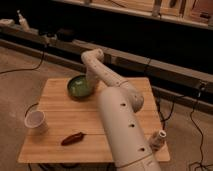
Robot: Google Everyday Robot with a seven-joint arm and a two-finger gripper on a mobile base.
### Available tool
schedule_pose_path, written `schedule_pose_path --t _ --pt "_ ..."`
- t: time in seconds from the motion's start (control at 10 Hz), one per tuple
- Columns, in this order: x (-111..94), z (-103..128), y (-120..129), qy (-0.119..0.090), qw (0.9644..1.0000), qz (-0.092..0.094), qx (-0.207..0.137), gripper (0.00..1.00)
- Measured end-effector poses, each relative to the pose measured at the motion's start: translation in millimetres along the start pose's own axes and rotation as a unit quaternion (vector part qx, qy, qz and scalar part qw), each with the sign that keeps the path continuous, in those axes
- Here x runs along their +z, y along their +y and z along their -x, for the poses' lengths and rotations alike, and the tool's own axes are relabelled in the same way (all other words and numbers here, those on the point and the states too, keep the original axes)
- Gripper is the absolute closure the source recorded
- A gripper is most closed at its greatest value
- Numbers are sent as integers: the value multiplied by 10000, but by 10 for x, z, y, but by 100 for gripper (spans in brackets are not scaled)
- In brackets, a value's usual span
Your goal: Drag the ceramic bowl in a circle
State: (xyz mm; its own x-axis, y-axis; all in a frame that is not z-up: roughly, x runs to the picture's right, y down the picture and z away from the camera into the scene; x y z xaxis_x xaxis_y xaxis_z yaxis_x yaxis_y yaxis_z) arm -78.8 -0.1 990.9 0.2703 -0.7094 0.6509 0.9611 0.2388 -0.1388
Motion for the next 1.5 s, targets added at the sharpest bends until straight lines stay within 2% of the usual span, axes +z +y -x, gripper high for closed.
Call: schedule_pose_path --t 0.2,0.4,0.6,0.7,0.9,1.1,1.3,1.5 --pt "38 174 -278 -35 9996 -24 -293 100" --pt "100 436 -542 -111 9981 -171 -589 100" --pt "82 639 -645 -36 9963 -536 -675 100" --pt "30 729 -632 99 9947 -766 -684 100" --pt "-32 845 -547 356 9909 -1112 -665 100" --pt "-15 973 -384 474 9877 -1367 -593 100" --pt "99 1244 -214 356 9863 -1510 -564 100" --pt "131 1499 -134 170 9850 -1569 -694 100"
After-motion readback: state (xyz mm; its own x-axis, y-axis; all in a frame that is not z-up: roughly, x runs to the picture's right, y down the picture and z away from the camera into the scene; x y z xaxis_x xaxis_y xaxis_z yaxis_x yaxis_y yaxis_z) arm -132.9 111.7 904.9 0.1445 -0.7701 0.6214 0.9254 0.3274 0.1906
